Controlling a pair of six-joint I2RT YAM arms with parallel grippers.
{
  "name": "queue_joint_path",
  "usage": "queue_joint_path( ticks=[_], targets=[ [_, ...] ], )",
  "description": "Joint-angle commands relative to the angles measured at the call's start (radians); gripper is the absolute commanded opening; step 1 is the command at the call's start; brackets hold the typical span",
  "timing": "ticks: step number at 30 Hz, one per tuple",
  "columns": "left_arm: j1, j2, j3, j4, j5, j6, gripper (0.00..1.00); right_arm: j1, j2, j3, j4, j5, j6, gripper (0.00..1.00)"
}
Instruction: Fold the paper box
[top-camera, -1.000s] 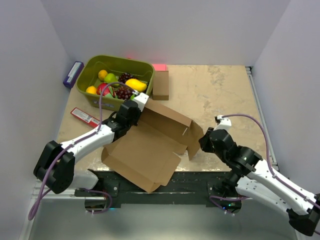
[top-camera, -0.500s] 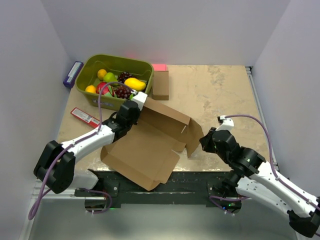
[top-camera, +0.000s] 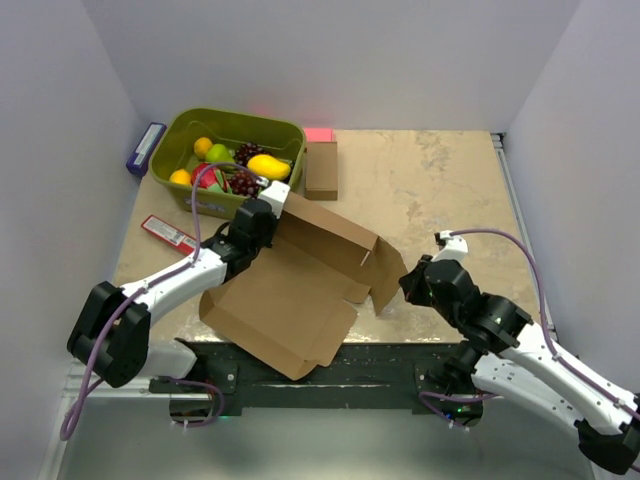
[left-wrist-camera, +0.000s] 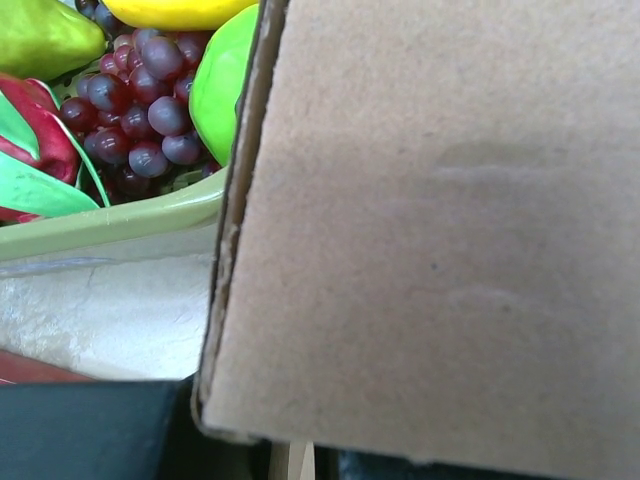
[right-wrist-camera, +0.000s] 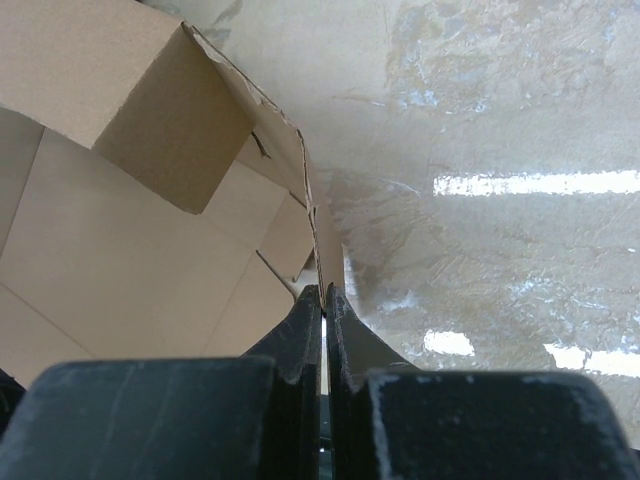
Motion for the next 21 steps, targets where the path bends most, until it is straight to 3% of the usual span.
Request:
queue_joint_path(
  ticks=[1,8,12,15,21],
  targets=[
    [0.040,-0.016,0.005,0.059,-0.154,-0.052,0.00,-0.001,-0.018,0.048,-0.015,-0.008,0.016,0.00],
    [0.040,-0.031,0.004,0.064,-0.143,-0.081,0.00,0.001,-0.018,0.048,-0.012,-0.011,0.014,0.00],
    [0.026,-0.097,-0.032,0.096,0.083,-0.075,0.00,0.001,-0.009,0.068,-0.001,0.002,-0.012,0.00],
    [0.007,-0.109,-0.049,0.098,0.230,-0.055,0.07,-0.001,0.000,0.094,-0.020,0.020,-0.041,0.00],
    [-0.026,-0.074,-0.053,0.053,0.286,-0.055,0.19,0.001,0.011,0.166,-0.070,0.057,-0.091,0.00]
  ],
)
